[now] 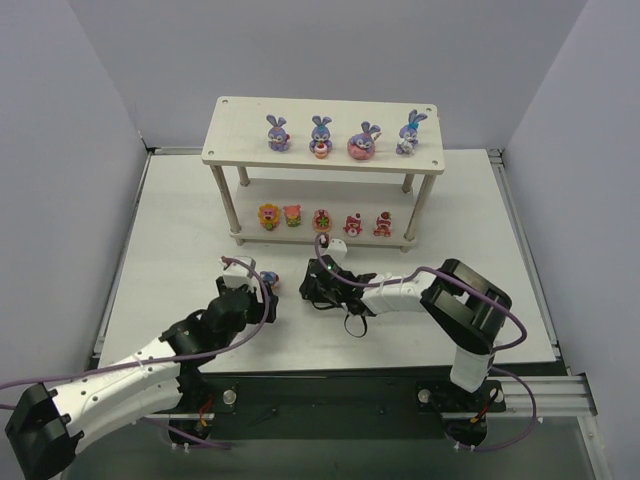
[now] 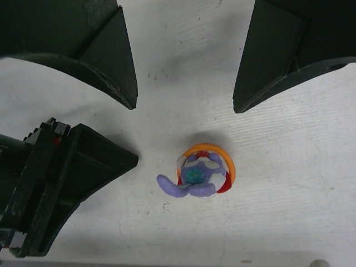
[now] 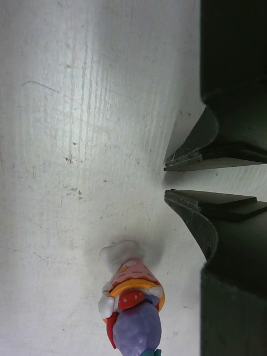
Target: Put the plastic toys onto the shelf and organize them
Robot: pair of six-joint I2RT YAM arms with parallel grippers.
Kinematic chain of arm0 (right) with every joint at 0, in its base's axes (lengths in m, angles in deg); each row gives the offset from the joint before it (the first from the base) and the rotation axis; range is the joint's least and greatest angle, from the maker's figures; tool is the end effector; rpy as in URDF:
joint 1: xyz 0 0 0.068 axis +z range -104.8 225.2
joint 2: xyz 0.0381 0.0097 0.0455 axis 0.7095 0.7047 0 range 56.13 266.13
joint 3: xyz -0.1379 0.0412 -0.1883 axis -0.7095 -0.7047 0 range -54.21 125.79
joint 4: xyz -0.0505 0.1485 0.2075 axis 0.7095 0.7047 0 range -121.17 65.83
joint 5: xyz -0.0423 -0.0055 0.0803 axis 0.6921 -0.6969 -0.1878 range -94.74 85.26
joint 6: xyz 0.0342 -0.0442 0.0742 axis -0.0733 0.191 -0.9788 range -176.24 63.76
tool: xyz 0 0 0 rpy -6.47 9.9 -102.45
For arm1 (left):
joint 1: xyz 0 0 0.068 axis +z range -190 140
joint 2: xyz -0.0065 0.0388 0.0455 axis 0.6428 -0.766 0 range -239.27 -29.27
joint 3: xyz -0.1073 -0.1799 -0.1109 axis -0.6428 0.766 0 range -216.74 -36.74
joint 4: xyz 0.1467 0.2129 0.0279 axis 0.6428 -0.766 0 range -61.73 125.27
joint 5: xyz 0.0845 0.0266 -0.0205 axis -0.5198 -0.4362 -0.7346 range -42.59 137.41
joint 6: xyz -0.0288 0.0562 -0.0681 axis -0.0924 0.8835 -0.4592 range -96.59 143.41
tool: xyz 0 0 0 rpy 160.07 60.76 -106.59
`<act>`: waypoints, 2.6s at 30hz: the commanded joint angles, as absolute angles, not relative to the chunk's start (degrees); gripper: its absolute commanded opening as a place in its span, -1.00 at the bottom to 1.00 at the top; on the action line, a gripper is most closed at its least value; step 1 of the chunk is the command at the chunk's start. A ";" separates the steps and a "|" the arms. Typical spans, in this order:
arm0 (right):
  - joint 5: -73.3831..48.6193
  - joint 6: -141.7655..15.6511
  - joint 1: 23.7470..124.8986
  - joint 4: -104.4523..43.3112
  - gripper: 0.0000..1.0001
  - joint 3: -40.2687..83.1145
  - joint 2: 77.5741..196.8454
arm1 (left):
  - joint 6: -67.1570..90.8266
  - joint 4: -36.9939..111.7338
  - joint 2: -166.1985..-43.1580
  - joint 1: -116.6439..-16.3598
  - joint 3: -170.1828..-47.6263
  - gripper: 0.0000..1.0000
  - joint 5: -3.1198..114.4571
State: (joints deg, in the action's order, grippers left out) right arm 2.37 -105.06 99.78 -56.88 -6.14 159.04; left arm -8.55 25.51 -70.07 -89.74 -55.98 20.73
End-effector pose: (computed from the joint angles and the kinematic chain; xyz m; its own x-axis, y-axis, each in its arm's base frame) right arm 0.2385 0.3176 0.0936 -0.7473 0.2378 -0.6205 -0.2790 0.7352 0.6177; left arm 0.1732 -0.1466 0.1508 -0.5147 -0.1243 -0.8483 0.1903 0.9482 -0.2544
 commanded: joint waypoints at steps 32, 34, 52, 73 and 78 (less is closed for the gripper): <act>4.05 -104.14 95.47 -50.59 -0.56 -13.43 154.30 | 1.88 57.59 -92.73 -89.92 -57.65 0.48 7.86; 4.05 -104.14 95.38 -50.59 -0.56 -13.60 154.22 | 1.97 58.55 -93.08 -89.57 -57.57 0.48 7.94; 4.14 -104.23 94.85 -50.59 -0.58 -14.05 153.95 | 0.12 63.65 -97.56 -84.30 -56.51 0.31 14.18; 4.31 -103.88 94.15 -50.68 -0.60 -14.75 152.72 | 2.14 57.51 -94.68 -84.12 -59.76 -0.98 14.62; 4.31 -103.79 93.89 -50.59 -0.60 -14.66 152.37 | 4.17 46.03 -88.61 -83.77 -68.08 -1.00 14.27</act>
